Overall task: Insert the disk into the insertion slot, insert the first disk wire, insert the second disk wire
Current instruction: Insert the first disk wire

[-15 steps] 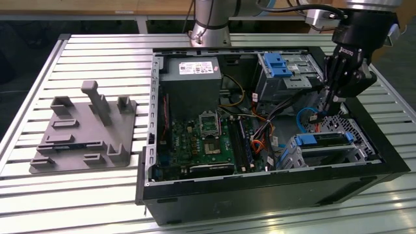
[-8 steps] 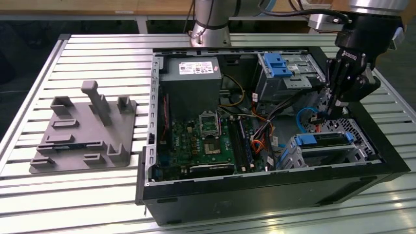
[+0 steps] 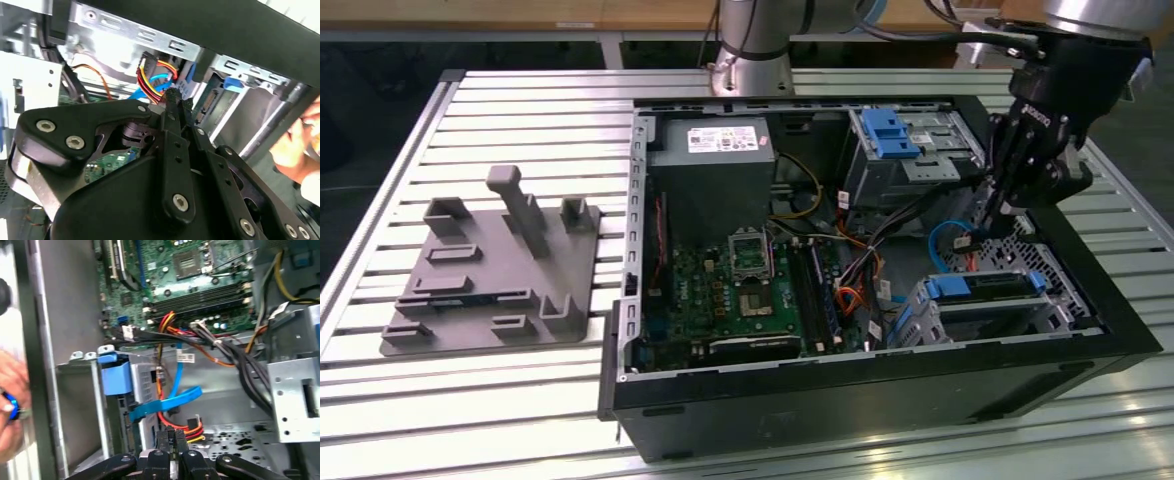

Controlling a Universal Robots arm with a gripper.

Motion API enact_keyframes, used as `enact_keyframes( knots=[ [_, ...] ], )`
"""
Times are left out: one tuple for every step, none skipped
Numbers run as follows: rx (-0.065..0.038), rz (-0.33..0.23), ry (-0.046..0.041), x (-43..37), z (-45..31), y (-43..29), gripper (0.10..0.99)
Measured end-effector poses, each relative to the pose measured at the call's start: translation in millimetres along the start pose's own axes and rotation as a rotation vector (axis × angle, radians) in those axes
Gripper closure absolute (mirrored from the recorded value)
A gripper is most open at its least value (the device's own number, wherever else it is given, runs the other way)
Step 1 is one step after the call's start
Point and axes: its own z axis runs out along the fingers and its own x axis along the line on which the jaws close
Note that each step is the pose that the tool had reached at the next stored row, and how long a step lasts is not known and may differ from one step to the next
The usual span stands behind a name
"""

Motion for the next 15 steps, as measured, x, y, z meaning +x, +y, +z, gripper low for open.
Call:
enact_keyframes(
  knots=[
    [-0.002, -0.001, -0.0118, 1.3, -0.5, -0.2, 0.922],
    [-0.004, -0.001, -0.0242, 2.6, -0.9, -0.4, 0.922],
    [-0.006, -0.002, -0.0344, 3.8, -1.5, -0.6, 0.922],
    [-0.007, -0.002, -0.0395, 5.1, -1.9, -0.8, 0.922],
    [-0.007, -0.002, -0.0409, 6.6, -2.1, -1.0, 0.922],
    [-0.007, -0.002, -0.042, 8.1, -2.1, -1.2, 0.922],
    [-0.007, -0.003, -0.0431, 9.4, -2.3, -1.4, 0.922],
    [-0.007, -0.003, -0.0435, 10.8, -2.3, -1.7, 0.922],
    [-0.007, -0.003, -0.0437, 11.6, -2.3, -1.8, 0.922],
    [-0.007, -0.004, -0.0437, 12.2, -2.2, -1.9, 0.922],
    [-0.006, -0.007, -0.0438, 12.6, -2.2, -2.0, 0.922],
    [-0.006, -0.01, -0.0437, 12.9, -2.1, -2.0, 0.922],
    [-0.005, -0.014, -0.0436, 13.0, -2.0, -2.0, 0.922],
    [-0.004, -0.018, -0.0435, 13.2, -2.0, -2.1, 0.922],
    [-0.003, -0.021, -0.0434, 13.4, -2.0, -2.1, 0.922]
  ],
)
